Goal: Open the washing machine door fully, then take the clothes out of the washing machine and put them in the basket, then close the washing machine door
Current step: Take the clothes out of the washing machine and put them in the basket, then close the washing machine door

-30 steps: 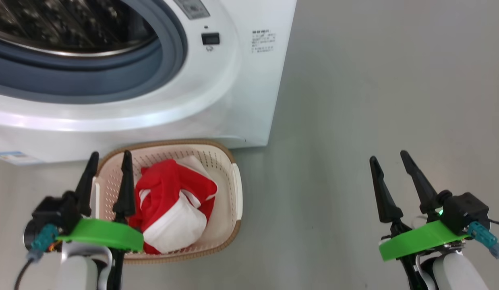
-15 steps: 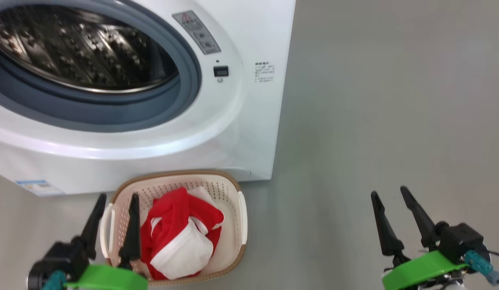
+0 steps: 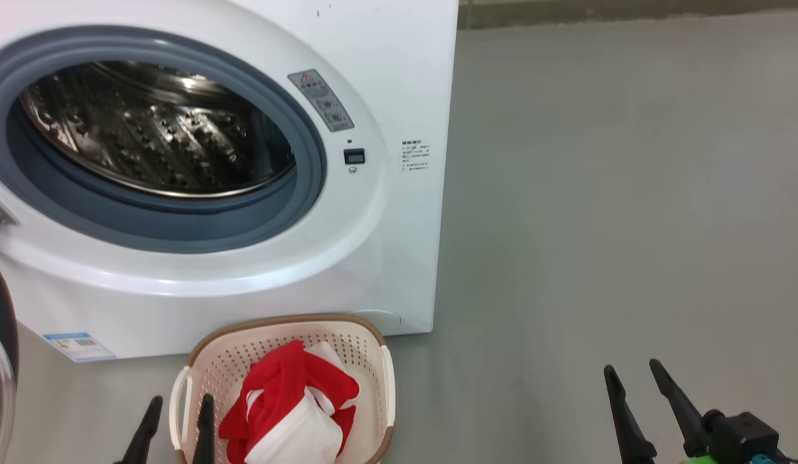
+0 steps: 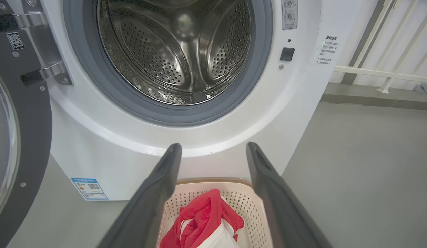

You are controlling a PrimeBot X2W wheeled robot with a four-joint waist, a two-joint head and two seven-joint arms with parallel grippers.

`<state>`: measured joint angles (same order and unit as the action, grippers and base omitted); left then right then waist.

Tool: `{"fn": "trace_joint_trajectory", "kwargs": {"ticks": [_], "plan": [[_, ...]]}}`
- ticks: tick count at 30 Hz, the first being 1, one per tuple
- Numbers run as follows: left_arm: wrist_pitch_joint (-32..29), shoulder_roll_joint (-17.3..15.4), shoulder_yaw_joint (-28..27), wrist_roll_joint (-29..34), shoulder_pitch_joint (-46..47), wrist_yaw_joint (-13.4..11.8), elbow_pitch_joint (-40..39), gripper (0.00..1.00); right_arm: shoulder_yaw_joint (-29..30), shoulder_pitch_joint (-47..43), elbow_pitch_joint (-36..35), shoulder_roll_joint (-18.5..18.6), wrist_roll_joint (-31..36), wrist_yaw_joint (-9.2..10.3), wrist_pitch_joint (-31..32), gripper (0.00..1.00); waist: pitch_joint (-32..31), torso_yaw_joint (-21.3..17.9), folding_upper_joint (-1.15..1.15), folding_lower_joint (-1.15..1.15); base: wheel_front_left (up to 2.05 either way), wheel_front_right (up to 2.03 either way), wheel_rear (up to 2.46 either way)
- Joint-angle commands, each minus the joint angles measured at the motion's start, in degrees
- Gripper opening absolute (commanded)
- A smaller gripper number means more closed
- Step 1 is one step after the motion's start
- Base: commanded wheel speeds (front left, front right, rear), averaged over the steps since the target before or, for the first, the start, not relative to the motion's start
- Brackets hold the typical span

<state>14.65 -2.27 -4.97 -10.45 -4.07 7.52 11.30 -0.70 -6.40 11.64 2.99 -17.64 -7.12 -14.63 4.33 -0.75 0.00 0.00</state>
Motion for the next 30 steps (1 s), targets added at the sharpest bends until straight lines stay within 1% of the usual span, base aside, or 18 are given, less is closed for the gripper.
{"fn": "trace_joint_trajectory", "kwargs": {"ticks": [1,7,30], "plan": [[0.3,-0.6,-2.3,0.5,-0.5,0.0,-2.1,1.0,-1.0,-0.2,-1.4,0.8,-0.2,-0.36,-0.4,1.0,-1.8,-0.3,0.0,0.0,0.0,0.0,0.0],[0.3,-0.6,-2.8,0.1,-2.5,0.0,-3.2,1.0,-0.4,-1.7,-1.8,0.7,-0.4,-0.36,-0.4,1.0,-2.5,-0.3,0.0,0.0,0.0,0.0,0.0],[0.3,-0.6,-2.7,0.1,-1.9,-0.6,-4.0,1.0,0.1,-1.8,-1.9,0.6,-0.1,-0.36,-0.4,1.0,-2.4,-0.2,0.0,0.0,0.0,0.0,0.0]]}}
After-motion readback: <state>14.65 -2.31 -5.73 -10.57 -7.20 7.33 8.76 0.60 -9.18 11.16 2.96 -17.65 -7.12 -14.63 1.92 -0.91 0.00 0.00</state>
